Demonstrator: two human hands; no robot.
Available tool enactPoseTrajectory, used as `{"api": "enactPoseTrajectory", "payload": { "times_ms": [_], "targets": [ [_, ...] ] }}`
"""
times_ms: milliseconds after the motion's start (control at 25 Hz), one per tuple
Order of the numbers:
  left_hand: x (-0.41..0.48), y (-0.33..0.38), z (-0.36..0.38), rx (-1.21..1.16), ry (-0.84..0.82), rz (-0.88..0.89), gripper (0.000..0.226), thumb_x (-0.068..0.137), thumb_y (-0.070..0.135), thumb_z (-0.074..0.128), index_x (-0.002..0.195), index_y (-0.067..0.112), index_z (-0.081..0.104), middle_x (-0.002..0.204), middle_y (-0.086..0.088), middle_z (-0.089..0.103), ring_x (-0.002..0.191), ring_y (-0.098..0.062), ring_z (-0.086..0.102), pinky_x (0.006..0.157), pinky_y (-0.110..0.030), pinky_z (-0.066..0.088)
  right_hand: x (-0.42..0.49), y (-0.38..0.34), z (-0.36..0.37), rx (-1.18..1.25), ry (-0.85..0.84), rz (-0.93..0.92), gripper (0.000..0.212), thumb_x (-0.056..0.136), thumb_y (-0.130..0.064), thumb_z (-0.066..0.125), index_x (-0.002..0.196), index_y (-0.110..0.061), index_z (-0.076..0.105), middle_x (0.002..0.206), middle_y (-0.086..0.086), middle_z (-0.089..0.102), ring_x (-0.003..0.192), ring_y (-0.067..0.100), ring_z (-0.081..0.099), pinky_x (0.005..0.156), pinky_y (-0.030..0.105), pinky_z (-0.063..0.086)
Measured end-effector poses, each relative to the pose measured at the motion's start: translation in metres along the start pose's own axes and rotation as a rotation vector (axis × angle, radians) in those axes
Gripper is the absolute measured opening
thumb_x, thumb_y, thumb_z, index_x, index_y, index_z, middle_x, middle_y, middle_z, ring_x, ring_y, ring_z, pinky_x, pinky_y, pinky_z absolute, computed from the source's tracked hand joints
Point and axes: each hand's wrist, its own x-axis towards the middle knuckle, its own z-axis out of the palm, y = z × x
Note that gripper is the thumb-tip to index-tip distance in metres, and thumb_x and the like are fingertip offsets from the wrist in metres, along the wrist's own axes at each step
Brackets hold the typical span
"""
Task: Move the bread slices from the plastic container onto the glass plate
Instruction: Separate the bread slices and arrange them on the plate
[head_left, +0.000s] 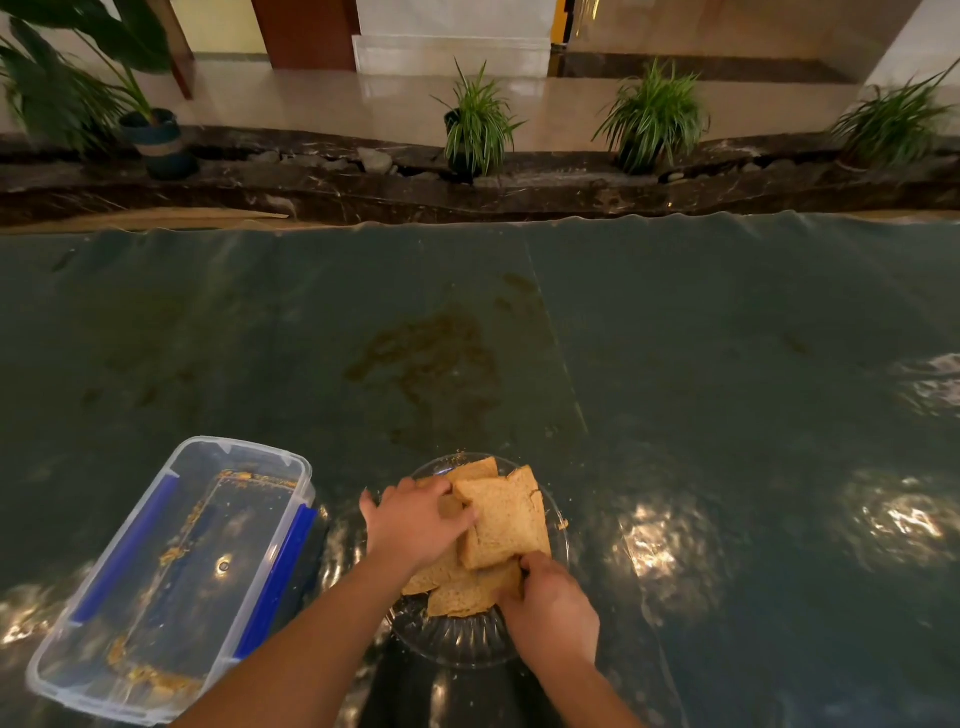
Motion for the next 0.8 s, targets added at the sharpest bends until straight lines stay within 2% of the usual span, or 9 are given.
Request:
{"api": "enactPoseTrajectory", "payload": {
  "times_ms": [160, 280, 400, 480, 680, 800],
  "targets": [
    [-0.001, 0.001, 0.0, 0.053, -0.011, 0.029, 0.072, 0.065, 0.087, 0.03, 0.116, 0.043, 0.056, 0.132, -0.004, 0.055, 0.126, -0.027, 0.046, 0.11, -0.069, 0.011, 0.0, -0.003, -0.001, 0.113, -0.001, 0.076, 0.019, 0.08, -0.035, 0.061, 0.097, -0.028, 0.058, 0.089, -0.007, 0.064, 0.08, 0.015, 0.062, 0.064, 0.029, 0.05],
    [-0.003, 0.002, 0.0, 0.037, -0.024, 0.025, 0.069, 0.066, 0.085, 0.031, 0.114, 0.042, 0.056, 0.132, -0.005, 0.054, 0.127, -0.028, 0.045, 0.109, -0.07, 0.012, 0.003, -0.007, -0.001, 0.331, -0.02, 0.167, 0.022, 0.074, -0.025, 0.072, 0.094, -0.022, 0.062, 0.089, -0.001, 0.065, 0.072, 0.013, 0.059, 0.069, 0.032, 0.053],
    [-0.003, 0.002, 0.0, 0.023, -0.019, 0.027, 0.067, 0.068, 0.084, 0.03, 0.113, 0.042, 0.056, 0.13, -0.004, 0.055, 0.125, -0.027, 0.046, 0.109, -0.071, 0.014, 0.003, -0.01, -0.003, 0.466, -0.037, 0.232, 0.028, 0.072, -0.023, 0.077, 0.091, -0.028, 0.057, 0.082, -0.009, 0.064, 0.074, 0.009, 0.062, 0.07, 0.035, 0.057],
    [-0.002, 0.0, 0.001, 0.016, -0.013, 0.028, 0.066, 0.067, 0.083, 0.031, 0.112, 0.042, 0.056, 0.128, -0.003, 0.055, 0.124, -0.027, 0.047, 0.108, -0.071, 0.014, 0.004, -0.008, -0.005, 0.477, -0.056, 0.241, 0.028, 0.07, -0.017, 0.074, 0.09, -0.029, 0.058, 0.078, -0.009, 0.065, 0.072, 0.009, 0.064, 0.069, 0.037, 0.058],
    [-0.001, -0.003, 0.0, -0.026, -0.042, 0.027, 0.062, 0.065, 0.082, 0.034, 0.106, 0.043, 0.059, 0.127, -0.001, 0.054, 0.125, -0.025, 0.045, 0.109, -0.071, 0.01, 0.017, 0.006, -0.022, 0.425, -0.195, 0.23, 0.03, 0.061, -0.011, 0.07, 0.083, -0.027, 0.06, 0.08, -0.003, 0.069, 0.07, 0.017, 0.066, 0.06, 0.031, 0.053],
    [-0.006, 0.0, -0.005, -0.088, -0.022, 0.024, 0.055, 0.073, 0.076, 0.039, 0.113, 0.043, 0.059, 0.129, 0.0, 0.053, 0.127, -0.024, 0.044, 0.112, -0.068, 0.008, 0.015, 0.003, -0.021, 0.333, -0.198, 0.147, 0.023, 0.068, -0.015, 0.068, 0.088, -0.024, 0.059, 0.08, -0.005, 0.067, 0.074, 0.016, 0.064, 0.063, 0.029, 0.05]
  ]
}}
